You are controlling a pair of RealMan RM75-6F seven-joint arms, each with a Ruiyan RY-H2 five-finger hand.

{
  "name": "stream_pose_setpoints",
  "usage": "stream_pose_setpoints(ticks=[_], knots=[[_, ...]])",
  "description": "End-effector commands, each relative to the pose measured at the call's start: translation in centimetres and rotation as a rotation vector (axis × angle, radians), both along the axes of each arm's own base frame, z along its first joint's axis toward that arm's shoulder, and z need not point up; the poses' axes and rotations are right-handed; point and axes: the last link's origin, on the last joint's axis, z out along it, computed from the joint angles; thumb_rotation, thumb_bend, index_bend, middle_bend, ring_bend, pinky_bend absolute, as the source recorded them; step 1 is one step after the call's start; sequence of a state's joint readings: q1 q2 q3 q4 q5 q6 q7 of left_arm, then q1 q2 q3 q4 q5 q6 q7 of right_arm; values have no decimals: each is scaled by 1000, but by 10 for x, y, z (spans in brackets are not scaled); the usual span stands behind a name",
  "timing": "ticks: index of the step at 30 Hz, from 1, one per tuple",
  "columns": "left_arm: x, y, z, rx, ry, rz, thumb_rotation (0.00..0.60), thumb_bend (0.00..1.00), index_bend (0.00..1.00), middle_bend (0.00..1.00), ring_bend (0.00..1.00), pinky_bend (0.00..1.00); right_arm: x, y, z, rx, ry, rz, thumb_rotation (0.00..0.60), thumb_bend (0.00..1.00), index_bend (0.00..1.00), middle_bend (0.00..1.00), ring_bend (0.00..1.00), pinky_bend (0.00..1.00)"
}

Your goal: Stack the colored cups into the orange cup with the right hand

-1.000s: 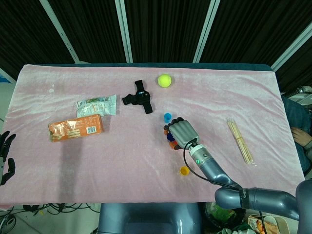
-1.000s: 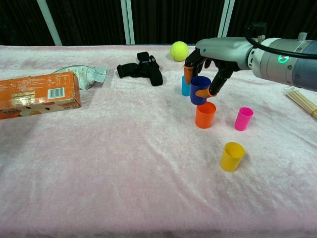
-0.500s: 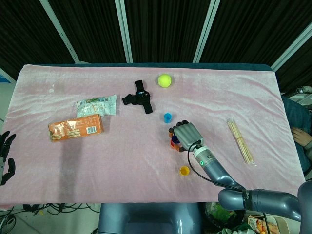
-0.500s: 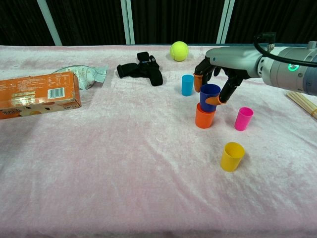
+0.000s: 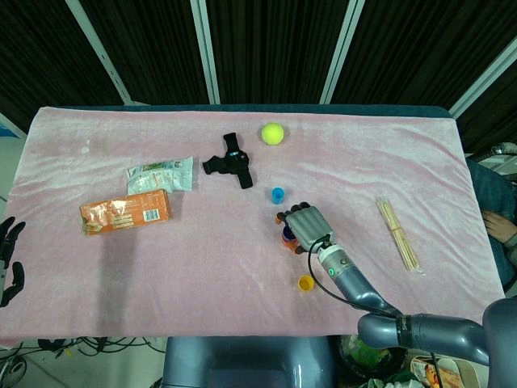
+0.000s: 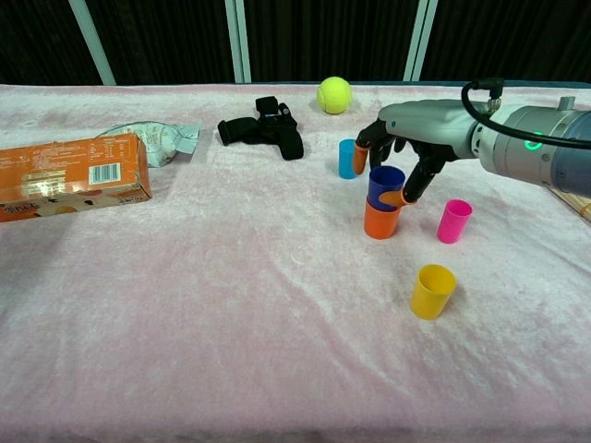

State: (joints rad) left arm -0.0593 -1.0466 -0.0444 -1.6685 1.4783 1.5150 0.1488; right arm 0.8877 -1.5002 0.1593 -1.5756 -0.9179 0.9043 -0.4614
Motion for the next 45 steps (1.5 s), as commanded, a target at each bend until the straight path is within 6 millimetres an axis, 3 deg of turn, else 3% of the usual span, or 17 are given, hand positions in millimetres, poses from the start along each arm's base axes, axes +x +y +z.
stream_pose_setpoints(ticks=[1, 10, 16, 26, 31, 45], knots=[[0, 0, 0, 0, 0, -1, 600, 707, 55, 16, 0, 12, 1, 0, 0, -2, -2, 2, 600, 210, 215, 279, 242, 207], [1, 0, 0, -1, -5, -5, 600, 707, 55, 16, 0, 12, 6, 0, 3, -14, -13, 2, 600, 202, 197, 260, 241, 207], [1, 0, 0, 0, -10, -7, 600, 707, 55, 16, 0, 12, 10, 2, 11, -19, -12, 3, 600, 202, 214, 303, 242, 207], [1, 0, 2, 3, -16, -7, 600, 707, 55, 16, 0, 12, 12, 50, 36, -11, -12, 47, 600, 195, 240, 304, 242, 207], [2, 0, 1, -1, -13, -8, 600, 707, 55, 16, 0, 12, 5, 74, 40, 17, 10, 53, 600, 187, 240, 300, 241, 207], [3, -1, 0, -3, -7, -8, 600, 707, 55, 16, 0, 12, -21, 121, 22, 49, 24, 44, 600, 186, 241, 303, 241, 207]])
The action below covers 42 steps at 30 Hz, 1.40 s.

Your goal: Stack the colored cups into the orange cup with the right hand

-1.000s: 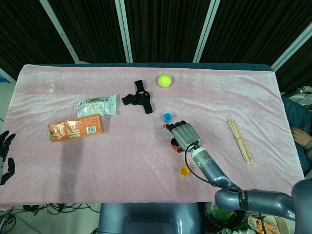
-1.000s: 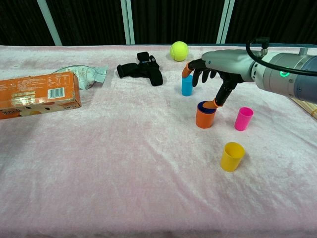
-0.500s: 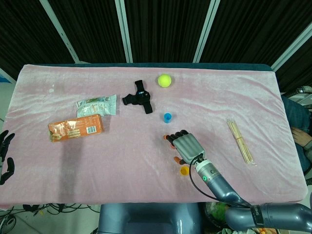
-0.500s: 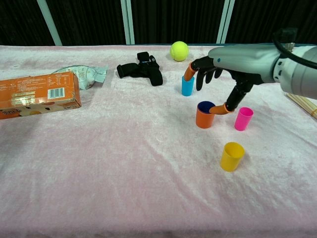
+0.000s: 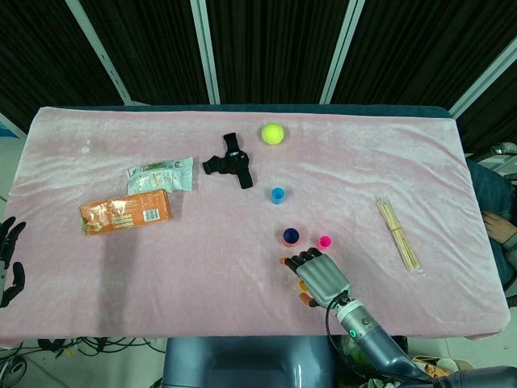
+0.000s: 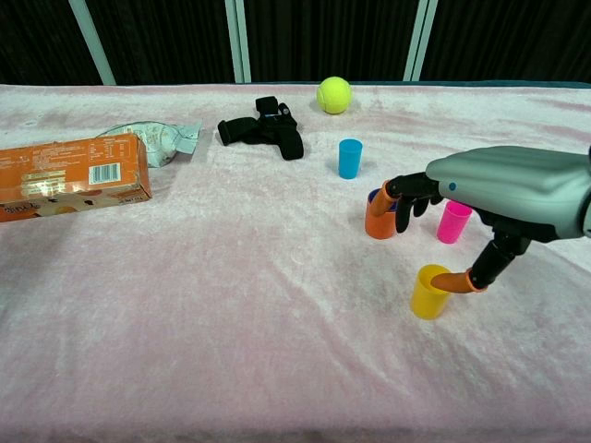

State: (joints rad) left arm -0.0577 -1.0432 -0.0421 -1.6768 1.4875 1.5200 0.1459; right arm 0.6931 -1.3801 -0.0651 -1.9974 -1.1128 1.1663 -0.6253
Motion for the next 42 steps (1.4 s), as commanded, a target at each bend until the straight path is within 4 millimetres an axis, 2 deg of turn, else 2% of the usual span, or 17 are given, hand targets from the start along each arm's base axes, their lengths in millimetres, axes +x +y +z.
stream_pose_setpoints(ticks=[1, 6, 13, 19, 28, 35, 42], knots=[[0, 0, 0, -1, 0, 0, 600, 707, 55, 16, 0, 12, -8, 7, -7, -6, 8, -6, 600, 187, 241, 303, 241, 207], [0, 0, 0, -1, 2, 2, 600, 707, 55, 16, 0, 12, -17, 11, -16, 5, 19, -22, 600, 187, 248, 305, 241, 207], [0, 0, 0, 0, 3, 4, 600, 707, 55, 16, 0, 12, -27, 6, -25, -24, 24, -23, 600, 187, 290, 334, 241, 207], [-1, 0, -1, 0, 5, 5, 600, 707, 55, 16, 0, 12, -34, 3, -31, -28, 19, -28, 600, 196, 375, 405, 243, 207], [-1, 1, 0, 2, 6, 4, 600, 707, 55, 16, 0, 12, -36, -1, -35, -38, 8, -20, 600, 292, 476, 478, 276, 207], [-1, 0, 0, 2, 5, 4, 600, 707, 55, 16, 0, 12, -32, -8, -28, -72, -6, -6, 600, 333, 496, 498, 285, 207], [0, 0, -1, 0, 5, 3, 600, 707, 55, 16, 0, 12, -14, -23, -3, -98, -33, 19, 600, 331, 497, 497, 285, 207]])
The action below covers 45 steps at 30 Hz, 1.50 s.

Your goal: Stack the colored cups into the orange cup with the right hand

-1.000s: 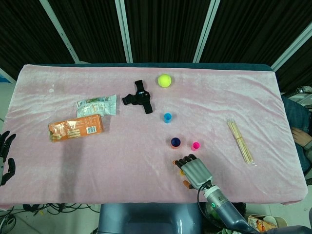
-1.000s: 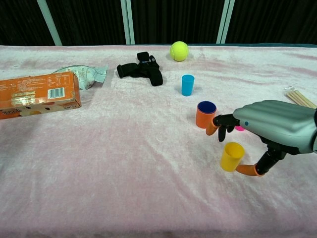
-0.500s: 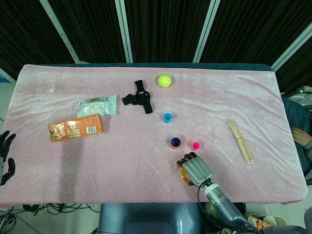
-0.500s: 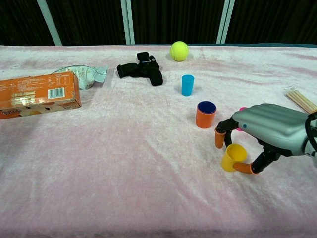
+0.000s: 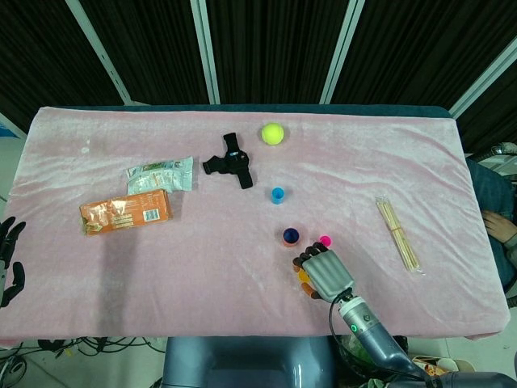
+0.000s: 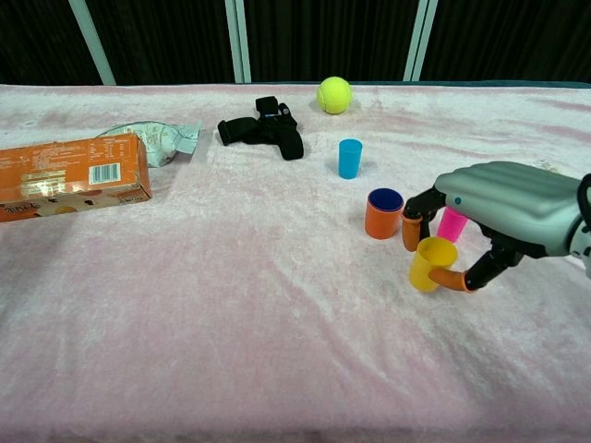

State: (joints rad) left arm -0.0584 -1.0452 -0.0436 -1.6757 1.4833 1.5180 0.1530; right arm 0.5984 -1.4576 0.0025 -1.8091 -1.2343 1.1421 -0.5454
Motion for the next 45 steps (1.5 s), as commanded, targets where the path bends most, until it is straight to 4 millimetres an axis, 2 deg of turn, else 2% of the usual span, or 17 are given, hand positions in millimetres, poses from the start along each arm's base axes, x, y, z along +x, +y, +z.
stream_pose_setpoints(ticks=[1, 10, 16, 22, 35, 45], knots=[[0, 0, 0, -1, 0, -1, 600, 707, 55, 16, 0, 12, 12, -11, 13, -12, -1, 22, 600, 331, 497, 498, 285, 207], [1, -1, 0, 0, -1, -1, 600, 707, 55, 16, 0, 12, 44, -56, 30, -40, -5, 47, 600, 332, 497, 498, 285, 208], [0, 0, 0, 1, -2, 1, 600, 707, 55, 16, 0, 12, 50, -73, 29, -30, 25, 42, 600, 332, 497, 498, 285, 207], [0, 0, 1, 2, -2, 2, 600, 707, 55, 16, 0, 12, 46, -86, 21, -21, 45, 12, 600, 331, 497, 497, 285, 208], [-1, 1, 1, 5, -2, 5, 600, 707, 55, 16, 0, 12, 41, -96, 9, -5, 61, -8, 600, 333, 497, 497, 285, 207], [-1, 1, 2, 4, -3, 5, 600, 707, 55, 16, 0, 12, 41, -95, -1, 11, 66, -9, 600, 333, 497, 497, 285, 207]])
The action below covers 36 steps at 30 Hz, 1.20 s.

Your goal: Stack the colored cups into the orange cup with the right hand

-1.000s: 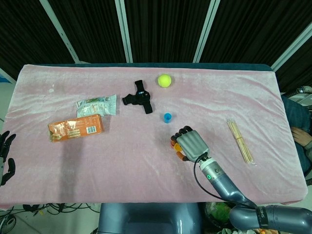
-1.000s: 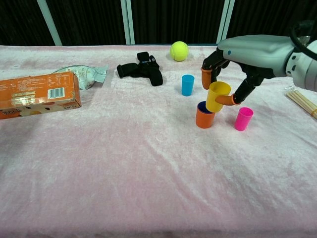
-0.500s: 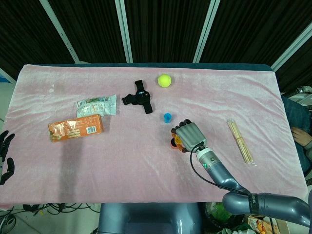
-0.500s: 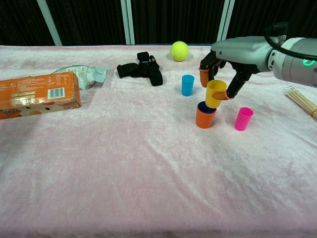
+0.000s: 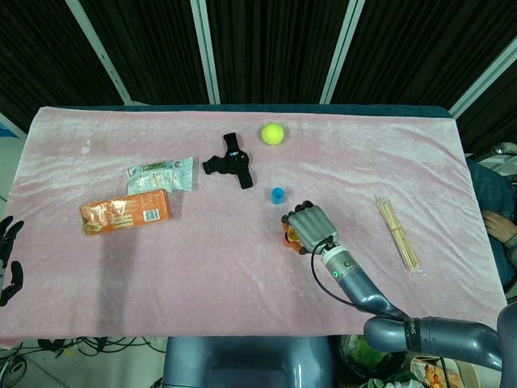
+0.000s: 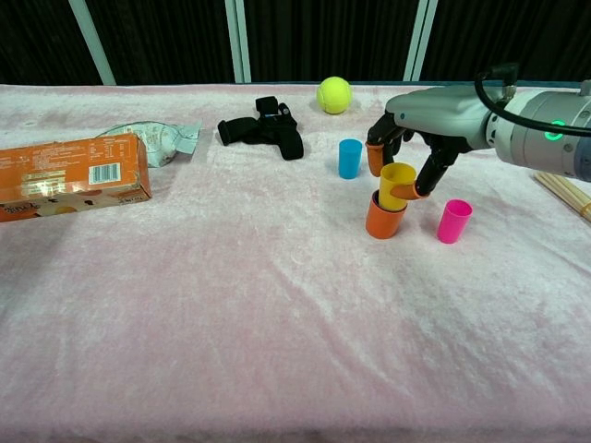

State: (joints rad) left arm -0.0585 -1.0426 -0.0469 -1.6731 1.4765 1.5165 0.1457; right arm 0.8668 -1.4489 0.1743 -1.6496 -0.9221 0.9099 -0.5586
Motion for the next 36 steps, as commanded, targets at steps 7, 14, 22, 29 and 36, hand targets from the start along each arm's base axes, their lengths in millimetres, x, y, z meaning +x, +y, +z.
stream_pose_setpoints(ticks=[7, 14, 22, 29, 36], knots=[[0, 0, 0, 1, -1, 0, 600, 707, 55, 16, 0, 12, 1, -3, -8, 7, 6, -5, 600, 268, 387, 422, 274, 207], [0, 0, 0, -2, 0, -3, 600, 707, 55, 15, 0, 12, -5, -11, -12, 20, 19, -68, 600, 174, 180, 199, 228, 207], [-1, 0, 0, -3, 16, -1, 600, 707, 55, 15, 0, 12, 1, -31, -6, -39, -80, -159, 600, 198, 205, 238, 232, 207], [-1, 1, -2, -5, 23, -2, 600, 707, 55, 15, 0, 12, 13, -53, -12, -79, -93, -157, 600, 224, 239, 242, 231, 207], [-1, 1, -2, -4, 23, 5, 600, 707, 55, 15, 0, 12, 13, -76, -29, -95, -76, -175, 600, 231, 259, 251, 232, 207]])
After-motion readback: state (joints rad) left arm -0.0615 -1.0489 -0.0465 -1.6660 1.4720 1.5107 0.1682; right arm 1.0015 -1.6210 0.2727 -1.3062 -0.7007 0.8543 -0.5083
